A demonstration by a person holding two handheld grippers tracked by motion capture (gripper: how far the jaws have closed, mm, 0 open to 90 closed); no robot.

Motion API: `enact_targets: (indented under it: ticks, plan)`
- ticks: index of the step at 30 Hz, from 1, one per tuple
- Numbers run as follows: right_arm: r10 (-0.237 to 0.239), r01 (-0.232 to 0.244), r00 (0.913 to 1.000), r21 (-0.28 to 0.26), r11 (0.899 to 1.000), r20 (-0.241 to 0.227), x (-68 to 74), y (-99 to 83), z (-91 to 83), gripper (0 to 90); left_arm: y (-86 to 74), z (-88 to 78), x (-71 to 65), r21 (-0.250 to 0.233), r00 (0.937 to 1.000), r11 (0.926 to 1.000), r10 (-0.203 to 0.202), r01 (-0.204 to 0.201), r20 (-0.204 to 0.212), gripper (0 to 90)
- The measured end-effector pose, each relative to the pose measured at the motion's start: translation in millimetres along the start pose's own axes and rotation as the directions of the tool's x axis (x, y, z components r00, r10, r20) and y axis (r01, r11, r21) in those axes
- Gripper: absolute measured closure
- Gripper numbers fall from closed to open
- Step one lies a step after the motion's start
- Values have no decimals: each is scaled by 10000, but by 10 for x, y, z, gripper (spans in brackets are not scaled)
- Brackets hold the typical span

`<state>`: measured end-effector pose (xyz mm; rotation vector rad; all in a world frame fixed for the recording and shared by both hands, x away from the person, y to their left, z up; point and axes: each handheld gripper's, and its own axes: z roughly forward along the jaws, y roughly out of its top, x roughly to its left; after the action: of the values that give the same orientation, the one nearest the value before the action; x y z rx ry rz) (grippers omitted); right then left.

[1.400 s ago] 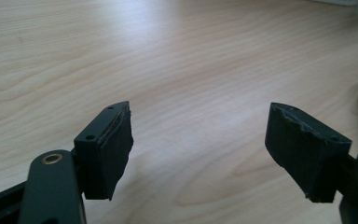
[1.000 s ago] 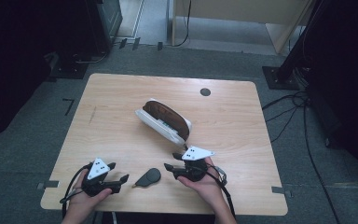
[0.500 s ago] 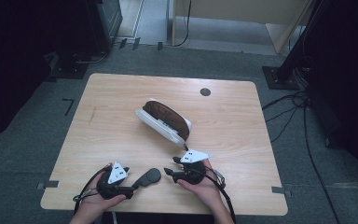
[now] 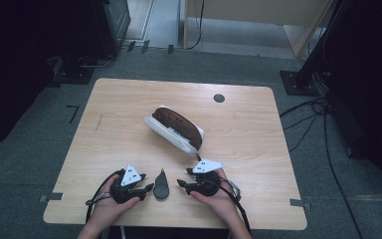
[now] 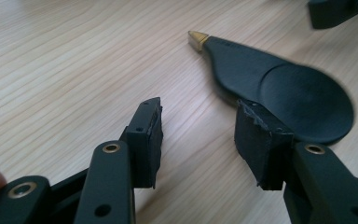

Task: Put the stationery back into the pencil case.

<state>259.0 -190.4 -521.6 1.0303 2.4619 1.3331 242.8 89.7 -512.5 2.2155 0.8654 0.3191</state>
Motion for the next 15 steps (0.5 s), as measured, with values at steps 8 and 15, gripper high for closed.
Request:
enact_targets:
  ticks: [8, 15]
  plan:
    - [-17, 15, 9997, 82, 10000, 251, 7, -16, -18, 414, 112, 120, -124, -73, 9972, 9991, 421, -418, 615, 549]
    - [344, -342, 9994, 186, 9992, -79, 4, -42, -40, 410, 160, 200, -210, -209, 9941, 9987, 474, -455, 977, 495]
